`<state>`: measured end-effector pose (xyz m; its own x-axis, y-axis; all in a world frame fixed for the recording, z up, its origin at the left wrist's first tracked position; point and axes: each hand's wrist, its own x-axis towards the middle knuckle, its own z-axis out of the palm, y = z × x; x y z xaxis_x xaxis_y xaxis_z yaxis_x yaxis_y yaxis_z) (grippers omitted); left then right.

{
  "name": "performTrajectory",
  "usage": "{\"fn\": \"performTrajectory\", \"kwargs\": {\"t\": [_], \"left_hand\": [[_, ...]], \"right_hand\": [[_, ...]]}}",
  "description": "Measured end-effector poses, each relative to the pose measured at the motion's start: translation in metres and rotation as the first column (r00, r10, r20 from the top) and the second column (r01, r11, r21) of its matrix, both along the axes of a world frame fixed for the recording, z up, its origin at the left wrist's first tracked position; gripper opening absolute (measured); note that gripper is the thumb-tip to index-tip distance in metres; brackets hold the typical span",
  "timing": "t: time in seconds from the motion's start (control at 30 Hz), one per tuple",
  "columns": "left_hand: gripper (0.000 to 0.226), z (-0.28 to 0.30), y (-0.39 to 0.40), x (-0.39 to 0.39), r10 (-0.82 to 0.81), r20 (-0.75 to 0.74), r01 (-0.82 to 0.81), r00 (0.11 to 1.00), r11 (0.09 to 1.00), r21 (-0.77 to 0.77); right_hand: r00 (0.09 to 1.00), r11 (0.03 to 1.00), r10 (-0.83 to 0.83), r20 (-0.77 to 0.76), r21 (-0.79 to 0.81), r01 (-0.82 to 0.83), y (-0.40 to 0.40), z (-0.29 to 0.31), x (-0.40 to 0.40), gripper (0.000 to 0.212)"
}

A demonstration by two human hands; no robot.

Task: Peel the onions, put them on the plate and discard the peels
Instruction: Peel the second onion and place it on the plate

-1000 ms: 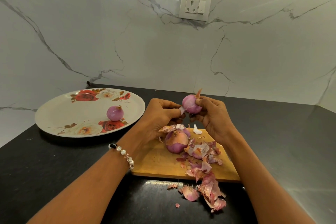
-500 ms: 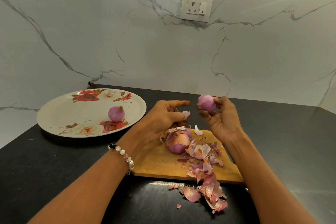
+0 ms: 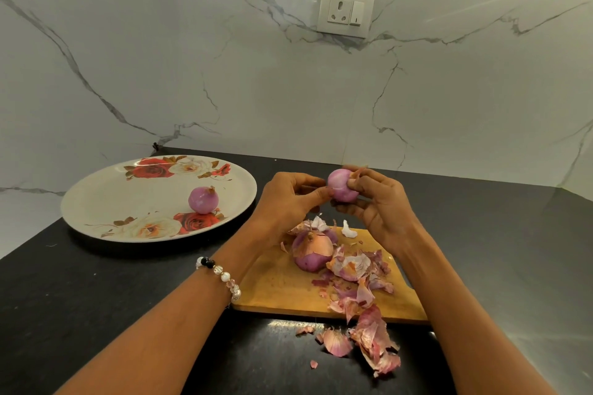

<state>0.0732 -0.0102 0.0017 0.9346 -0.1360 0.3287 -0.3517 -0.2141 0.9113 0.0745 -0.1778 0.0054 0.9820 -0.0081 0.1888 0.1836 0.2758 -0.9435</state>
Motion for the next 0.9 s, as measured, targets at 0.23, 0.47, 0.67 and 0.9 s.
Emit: {"fn": "performTrajectory", "kwargs": {"t": [0.23,0.47,0.67,0.9], "left_hand": [[0.027,0.0005,0.0028,-0.0004,-0.048,-0.153,0.023,0.987,0.986,-0.164],[0.032,-0.0021,0.002,0.0041,0.187,0.212,-0.191,0.959,0.982,-0.001],[0.019,-0.0012,0.002,0.0045,0.18,0.446,-0.226,0.877,0.973,0.053],[0.019,-0.0035,0.0037,0.005,0.165,0.522,-0.25,0.837,0.963,0.097]], "right_hand": [[0.996,0.995,0.085,0.034,-0.059,-0.083,0.005,-0.0023,-0.0011,0.056],[0.998,0.998,0.069,0.007,0.002,-0.069,0.0042,-0.0029,-0.0001,0.044],[0.996,0.995,0.088,0.005,0.048,-0.088,0.0061,-0.0007,-0.0015,0.044],[0.995,0.994,0.1,-0.004,0.039,-0.099,0.0068,-0.0022,-0.0037,0.035]]}}
